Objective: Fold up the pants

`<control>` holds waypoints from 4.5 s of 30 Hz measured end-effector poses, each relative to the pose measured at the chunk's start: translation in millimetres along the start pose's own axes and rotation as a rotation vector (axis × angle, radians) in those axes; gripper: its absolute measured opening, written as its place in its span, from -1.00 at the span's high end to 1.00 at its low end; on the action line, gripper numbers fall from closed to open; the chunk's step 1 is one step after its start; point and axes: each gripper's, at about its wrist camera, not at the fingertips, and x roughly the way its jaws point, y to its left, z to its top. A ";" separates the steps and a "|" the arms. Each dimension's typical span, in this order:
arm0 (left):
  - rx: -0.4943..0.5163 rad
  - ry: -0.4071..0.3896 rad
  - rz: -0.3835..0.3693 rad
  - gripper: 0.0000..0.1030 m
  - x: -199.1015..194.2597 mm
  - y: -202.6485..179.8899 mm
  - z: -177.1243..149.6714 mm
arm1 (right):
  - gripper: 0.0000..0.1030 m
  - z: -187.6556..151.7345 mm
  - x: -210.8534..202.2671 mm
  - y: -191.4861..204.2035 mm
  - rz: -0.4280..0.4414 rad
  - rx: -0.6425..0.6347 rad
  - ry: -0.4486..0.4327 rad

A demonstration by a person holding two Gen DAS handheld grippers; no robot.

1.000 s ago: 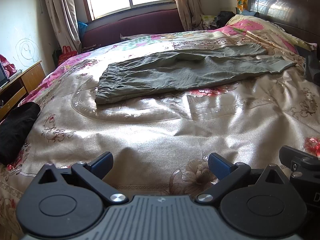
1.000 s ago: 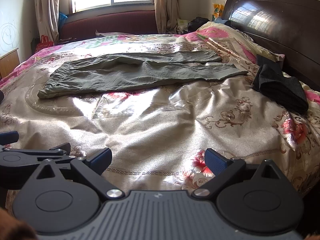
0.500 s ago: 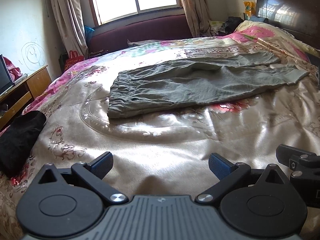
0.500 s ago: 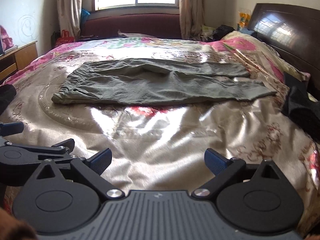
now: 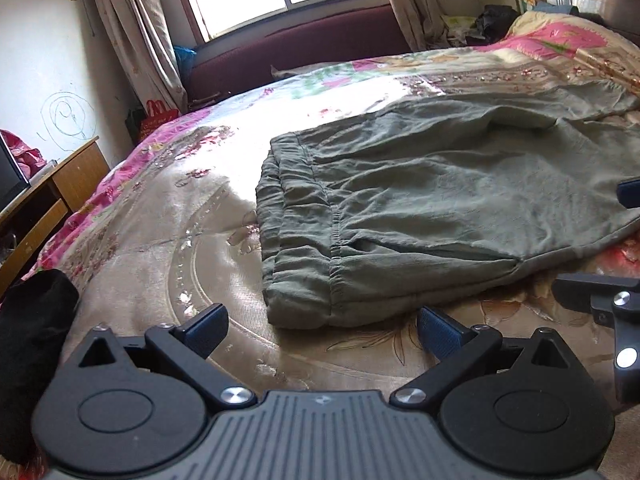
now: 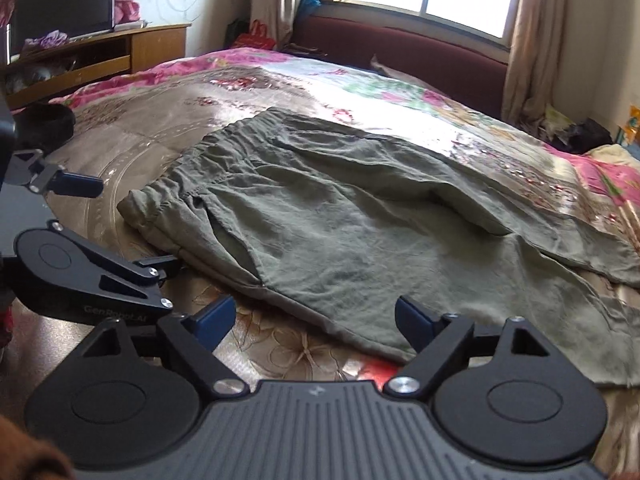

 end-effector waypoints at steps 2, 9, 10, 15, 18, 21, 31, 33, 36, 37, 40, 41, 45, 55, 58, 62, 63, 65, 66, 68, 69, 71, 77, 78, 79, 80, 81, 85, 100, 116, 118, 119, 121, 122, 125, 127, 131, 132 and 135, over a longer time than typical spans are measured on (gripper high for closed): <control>-0.008 0.002 -0.041 -1.00 7.3 1.8 5.2 | -0.47 1.8 11.2 -4.8 0.032 -0.022 0.032; 0.002 0.066 -0.181 -0.67 22.2 10.5 19.5 | 0.49 8.5 26.6 -13.7 0.116 -0.010 0.113; -0.005 0.078 -0.204 -0.59 22.2 14.3 21.0 | 0.60 9.9 27.4 -12.3 0.117 -0.007 0.118; 0.009 0.098 -0.202 0.09 22.3 34.2 20.6 | 0.76 14.6 24.1 13.1 0.163 -0.028 0.133; 0.041 0.096 -0.167 0.14 19.6 48.6 14.0 | 0.81 16.4 14.4 38.3 0.221 -0.051 0.126; 0.080 0.112 -0.113 0.16 10.4 69.9 3.0 | 0.81 19.0 7.2 64.8 0.307 -0.054 0.133; 0.091 0.162 0.060 0.11 -38.5 120.6 -50.0 | 0.22 2.1 -31.8 96.8 0.341 0.063 0.091; 0.086 0.141 0.082 0.11 -52.8 118.0 -54.9 | 0.11 -7.1 -52.7 64.7 0.262 0.155 0.077; 0.075 0.077 0.079 0.10 -75.6 109.5 -52.3 | 0.04 -29.9 -82.2 -1.8 0.052 0.312 0.051; 0.076 0.054 0.065 0.09 -82.2 104.4 -49.2 | -0.07 -40.1 -89.0 -27.5 -0.029 0.370 0.053; 0.080 -0.007 -0.018 0.04 -98.3 77.2 -36.1 | -0.24 -78.4 -100.5 -116.2 -0.250 0.580 0.089; 0.091 -0.023 -0.044 0.03 -100.4 64.6 -31.0 | -0.24 -89.8 -100.0 -141.8 -0.306 0.650 0.097; 0.152 -0.092 -0.169 -0.04 -96.9 -1.8 -7.6 | -0.24 -130.1 -98.3 -230.0 -0.457 0.894 0.066; 0.262 -0.058 -0.428 -0.08 -50.4 -143.7 51.6 | 0.96 -144.8 -55.5 -319.9 -0.384 1.123 0.019; 0.278 -0.004 -0.454 -0.08 -44.8 -168.4 63.9 | 0.94 -150.1 -75.4 -332.7 -0.333 1.171 0.025; 0.296 0.045 -0.433 -0.08 -48.0 -196.9 76.7 | 0.94 -165.2 -126.9 -356.4 -0.370 1.194 0.027; 0.296 0.052 -0.423 -0.09 -50.8 -203.2 80.3 | 0.94 -169.6 -132.8 -361.8 -0.383 1.177 0.057; 0.282 0.084 -0.410 -0.16 -53.2 -214.3 89.4 | 0.80 -177.3 -129.7 -370.6 -0.392 1.097 0.175; 0.273 0.103 -0.403 -0.26 -53.5 -219.1 92.2 | 0.78 -181.9 -128.0 -373.1 -0.407 1.070 0.234; 0.271 0.111 -0.391 -0.32 -54.2 -226.8 93.0 | 0.76 -187.3 -135.4 -373.8 -0.429 1.038 0.277; 0.282 0.110 -0.388 -0.32 -54.2 -231.2 92.4 | 0.72 -186.6 -142.8 -371.6 -0.460 1.019 0.285; 0.304 0.095 -0.396 -0.32 -56.3 -233.1 90.5 | 0.51 -176.4 -159.1 -359.5 -0.558 0.949 0.281; 0.326 0.039 -0.358 -0.37 -60.0 -185.1 79.2 | 0.36 -112.0 -141.7 -293.2 -0.468 0.663 0.240; 0.321 0.045 -0.331 -0.37 -54.3 -173.1 78.3 | 0.36 -102.4 -124.6 -283.4 -0.396 0.655 0.254; 0.307 0.050 -0.309 -0.37 -48.9 -160.4 78.6 | 0.38 -91.3 -106.0 -274.6 -0.332 0.656 0.273; 0.293 0.059 -0.289 -0.37 -42.9 -148.1 79.8 | 0.40 -78.9 -89.8 -266.5 -0.282 0.655 0.275; 0.281 0.067 -0.262 -0.37 -36.9 -133.9 82.0 | 0.40 -64.9 -75.0 -258.1 -0.230 0.643 0.270; 0.243 0.062 -0.200 -0.37 -15.9 -77.3 97.5 | 0.37 -2.4 -19.8 -227.6 -0.083 0.472 0.237; 0.278 0.141 -0.137 -0.38 128.7 85.7 162.7 | -0.10 159.1 179.9 -176.9 0.230 -0.142 0.312; 0.347 0.203 -0.254 -0.91 212.7 90.9 168.1 | -0.13 164.6 252.9 -161.9 0.432 -0.375 0.430; 0.343 0.212 -0.271 -0.91 213.6 92.8 169.9 | -0.13 164.6 255.3 -159.5 0.440 -0.400 0.432; 0.351 0.212 -0.278 -0.88 213.4 92.3 169.3 | -0.14 164.8 256.3 -158.3 0.442 -0.413 0.434; 0.384 0.211 -0.283 -0.81 213.6 89.2 168.2 | -0.14 166.7 257.8 -154.6 0.445 -0.432 0.435; 0.395 0.215 -0.286 -0.72 213.7 87.5 168.8 | -0.13 167.6 257.8 -153.4 0.447 -0.438 0.435; 0.431 0.228 -0.296 -0.13 209.2 81.5 172.8 | 0.00 167.2 258.8 -149.6 0.441 -0.442 0.430; 0.450 0.231 -0.293 0.06 206.0 77.8 173.3 | 0.50 168.0 255.5 -146.9 0.436 -0.429 0.452; 0.470 0.211 -0.250 0.30 196.4 79.3 174.0 | 0.97 172.5 230.8 -154.7 0.345 -0.434 0.435; 0.462 0.197 -0.237 0.31 191.0 83.1 175.6 | 0.97 176.3 221.7 -159.7 0.332 -0.412 0.419; 0.411 0.157 -0.222 0.31 167.4 98.9 183.1 | 0.97 191.4 185.2 -169.7 0.325 -0.348 0.365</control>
